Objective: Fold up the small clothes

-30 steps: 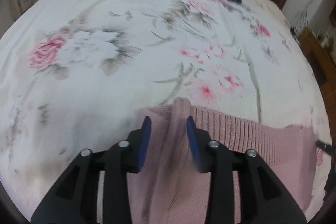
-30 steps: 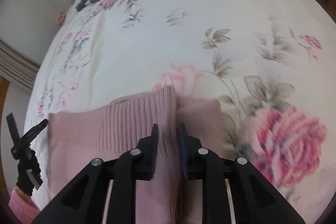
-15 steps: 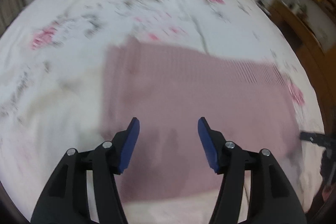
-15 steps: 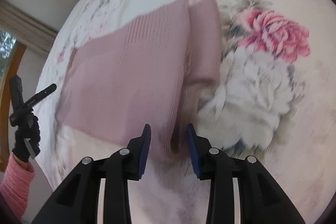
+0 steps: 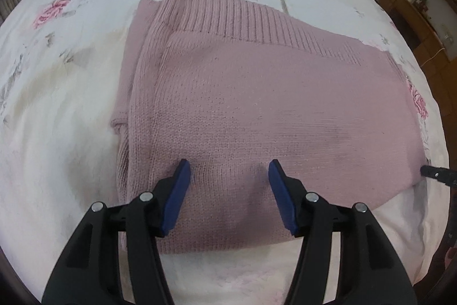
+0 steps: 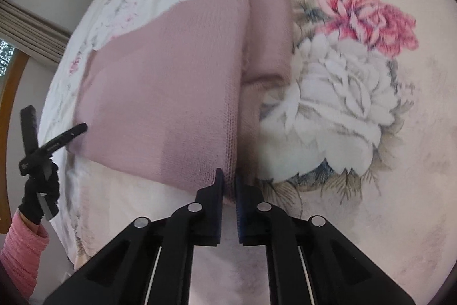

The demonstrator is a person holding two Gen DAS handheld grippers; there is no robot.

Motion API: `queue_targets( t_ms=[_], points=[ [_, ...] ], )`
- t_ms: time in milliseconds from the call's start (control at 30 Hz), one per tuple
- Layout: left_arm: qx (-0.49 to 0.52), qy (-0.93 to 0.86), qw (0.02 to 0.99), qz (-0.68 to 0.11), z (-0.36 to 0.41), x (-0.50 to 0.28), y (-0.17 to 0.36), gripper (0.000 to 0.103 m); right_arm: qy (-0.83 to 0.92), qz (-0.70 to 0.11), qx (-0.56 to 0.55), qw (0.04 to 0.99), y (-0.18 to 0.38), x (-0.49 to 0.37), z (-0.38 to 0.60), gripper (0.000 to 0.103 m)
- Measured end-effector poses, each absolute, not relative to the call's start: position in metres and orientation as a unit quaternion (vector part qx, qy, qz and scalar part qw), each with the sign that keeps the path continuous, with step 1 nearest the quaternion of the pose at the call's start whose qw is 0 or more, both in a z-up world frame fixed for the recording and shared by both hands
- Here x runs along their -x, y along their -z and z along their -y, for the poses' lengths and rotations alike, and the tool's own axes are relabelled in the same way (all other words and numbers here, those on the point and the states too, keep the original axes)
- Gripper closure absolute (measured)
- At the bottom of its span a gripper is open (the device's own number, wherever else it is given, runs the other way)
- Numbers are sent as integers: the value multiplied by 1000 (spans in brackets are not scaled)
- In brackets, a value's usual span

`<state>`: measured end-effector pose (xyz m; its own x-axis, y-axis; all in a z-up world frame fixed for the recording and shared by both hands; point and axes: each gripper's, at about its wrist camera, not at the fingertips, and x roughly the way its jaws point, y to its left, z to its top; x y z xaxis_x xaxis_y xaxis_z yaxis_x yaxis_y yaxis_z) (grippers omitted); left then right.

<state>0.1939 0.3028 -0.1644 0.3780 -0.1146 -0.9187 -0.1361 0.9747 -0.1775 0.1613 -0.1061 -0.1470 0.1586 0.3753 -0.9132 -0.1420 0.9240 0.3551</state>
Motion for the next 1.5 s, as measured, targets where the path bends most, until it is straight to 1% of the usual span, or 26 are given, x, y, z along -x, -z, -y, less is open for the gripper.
queue_targets(
  t_ms=[233, 333, 400, 433, 467, 500, 533, 633, 667, 733, 1000, 1167, 1233, 1267, 1300, 1333, 1367, 1400, 1500],
  points=[
    [103, -4, 826, -554, -302, -192, 170, 46, -161, -629, -87, 756, 160, -161, 102, 96],
    [102, -7, 826, -555, -300, -192, 167, 46, -167, -631, -97, 751, 160, -165, 102, 94],
    [107, -6, 825, -555, -297, -193, 160, 45, -173, -630, -107, 750, 153, -167, 103, 87],
    [112, -2, 827, -551, -296, -194, 156, 45, -176, -624, -112, 753, 148, -168, 104, 82],
    [117, 2, 829, -546, -295, -195, 151, 45, -179, -611, -121, 761, 138, -170, 108, 70],
    [118, 5, 833, -540, -293, -197, 145, 44, -181, -602, -127, 767, 132, -172, 111, 61],
    [118, 6, 836, -536, -291, -200, 142, 41, -181, -592, -134, 774, 125, -175, 114, 58],
    [117, 8, 839, -531, -285, -211, 137, 39, -176, -578, -152, 782, 115, -190, 125, 51],
    [117, 7, 839, -532, -283, -216, 138, 39, -175, -579, -154, 782, 115, -194, 127, 44],
    [119, 4, 838, -533, -280, -227, 140, 39, -174, -584, -162, 777, 122, -207, 131, 39],
    [125, -4, 829, -544, -283, -252, 157, 39, -178, -608, -203, 747, 157, -245, 133, 39],
    [134, 1, 827, -547, -289, -257, 166, 38, -194, -608, -241, 732, 176, -256, 133, 39],
    [129, 3, 827, -547, -288, -257, 167, 37, -199, -605, -247, 731, 178, -261, 129, 40],
    [126, 4, 828, -547, -288, -257, 167, 37, -201, -604, -247, 731, 178, -263, 126, 46],
    [121, 7, 829, -546, -287, -257, 167, 37, -203, -604, -246, 730, 180, -266, 123, 55],
    [119, 8, 830, -546, -287, -257, 168, 37, -202, -606, -245, 729, 181, -267, 120, 59],
    [118, 10, 830, -545, -287, -257, 168, 36, -202, -607, -248, 728, 183, -268, 119, 64],
    [119, 12, 830, -544, -287, -256, 169, 36, -202, -606, -255, 726, 185, -269, 119, 68],
    [125, 15, 830, -543, -290, -255, 171, 36, -200, -603, -260, 727, 187, -267, 121, 71]
  ],
)
